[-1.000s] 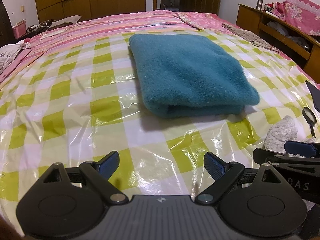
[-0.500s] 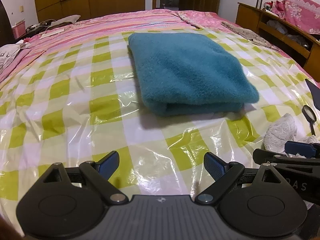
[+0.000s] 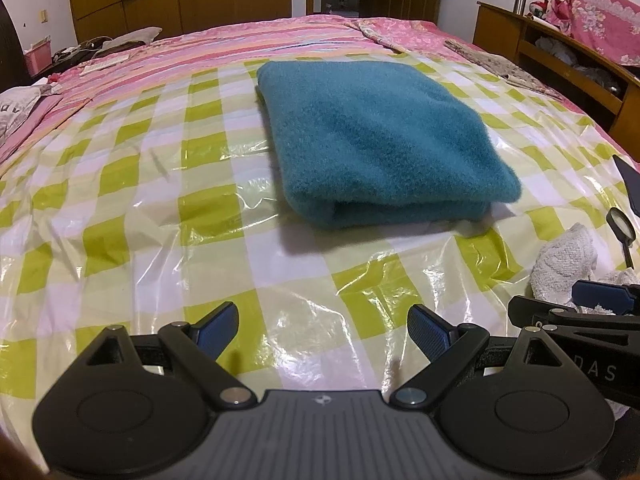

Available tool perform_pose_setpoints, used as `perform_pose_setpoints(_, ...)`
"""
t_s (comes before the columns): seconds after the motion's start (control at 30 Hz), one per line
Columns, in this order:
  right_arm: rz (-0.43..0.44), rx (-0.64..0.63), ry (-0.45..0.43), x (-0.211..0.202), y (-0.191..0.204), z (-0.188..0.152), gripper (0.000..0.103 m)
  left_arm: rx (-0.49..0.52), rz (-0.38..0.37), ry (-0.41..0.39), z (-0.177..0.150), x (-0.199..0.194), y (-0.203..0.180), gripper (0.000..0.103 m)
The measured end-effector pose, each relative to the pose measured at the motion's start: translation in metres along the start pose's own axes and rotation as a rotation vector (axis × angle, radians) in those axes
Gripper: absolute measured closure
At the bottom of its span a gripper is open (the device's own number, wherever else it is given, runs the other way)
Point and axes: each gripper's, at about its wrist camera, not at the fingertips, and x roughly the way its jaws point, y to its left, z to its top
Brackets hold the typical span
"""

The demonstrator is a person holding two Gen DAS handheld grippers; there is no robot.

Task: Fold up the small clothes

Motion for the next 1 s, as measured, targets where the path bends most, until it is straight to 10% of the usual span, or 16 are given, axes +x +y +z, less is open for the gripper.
perform_pose_setpoints(1.0, -0.002, -0.001, 0.004, 0.0019, -0.0003, 0.0, 0.04, -0.004, -0.002, 0.003, 0.0006, 0.0013, -0.0012, 0.007)
